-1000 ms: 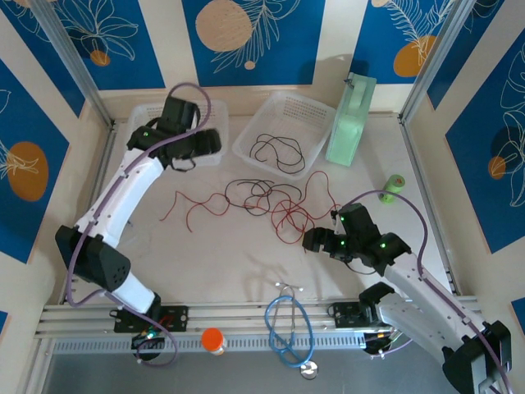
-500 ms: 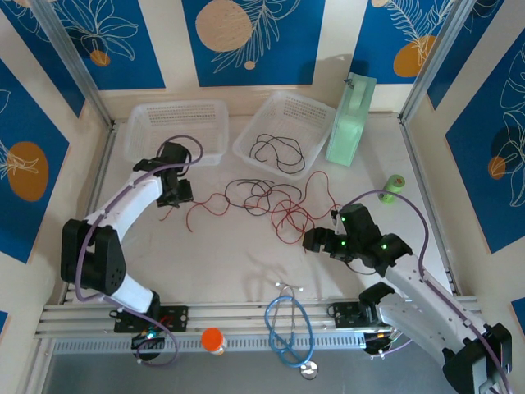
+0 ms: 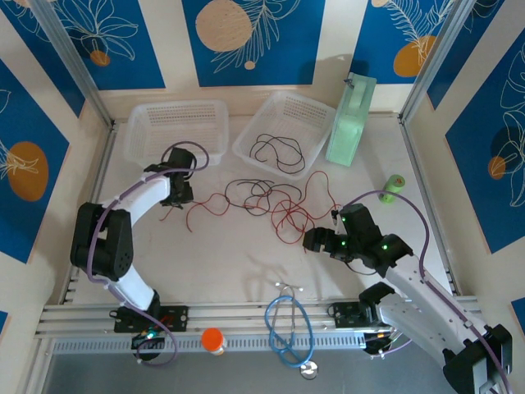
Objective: Untangle the cables
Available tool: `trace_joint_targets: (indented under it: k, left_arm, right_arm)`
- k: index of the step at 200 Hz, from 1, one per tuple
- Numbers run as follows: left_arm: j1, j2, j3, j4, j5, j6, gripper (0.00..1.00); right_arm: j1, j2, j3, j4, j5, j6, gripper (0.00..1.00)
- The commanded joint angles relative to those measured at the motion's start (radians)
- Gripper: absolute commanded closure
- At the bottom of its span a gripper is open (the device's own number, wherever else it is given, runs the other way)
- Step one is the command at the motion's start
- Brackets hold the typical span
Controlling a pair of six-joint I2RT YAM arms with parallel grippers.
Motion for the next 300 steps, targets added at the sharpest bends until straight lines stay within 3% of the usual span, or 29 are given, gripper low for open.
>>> trace_joint_targets:
  k: [1,77,107,147,212,267,300]
  left_arm:
    - [0.012,0.009,-0.009,0.020,-0.055,0.014,0.65]
    - [0.012,0.027,-0.013,0.030,-0.053,0.020,0.84]
    - [0.011,0.013,-0.015,0.033,-0.051,0.019,1.00]
    - [0.010,-0.093,0.038,-0.054,0.001,0.043,1.00]
    - [0.007,-0.307,0.351,-0.346,0.200,0.118,1.00]
    - [0.008,-0.366,0.649,-0.421,0.311,0.175,1.00]
    - [0.008,-0.366,0.738,-0.405,0.381,0.185,1.00]
  right_arm:
    - [-0.003,-0.003,0.007,-0.022,-0.013,0.015,0.17]
    - [0.009,-0.010,0.014,-0.037,-0.005,0.021,0.18]
    - [0.011,-0.021,0.013,-0.043,0.000,0.024,0.18]
    - [0.013,-0.021,0.016,-0.044,0.006,0.026,0.18]
    - [0.005,0.033,0.055,-0.028,0.011,-0.001,0.18]
    - [-0.010,0.093,0.104,-0.022,0.006,-0.027,0.18]
    - [-0.008,0.125,0.124,0.028,-0.032,-0.037,0.18]
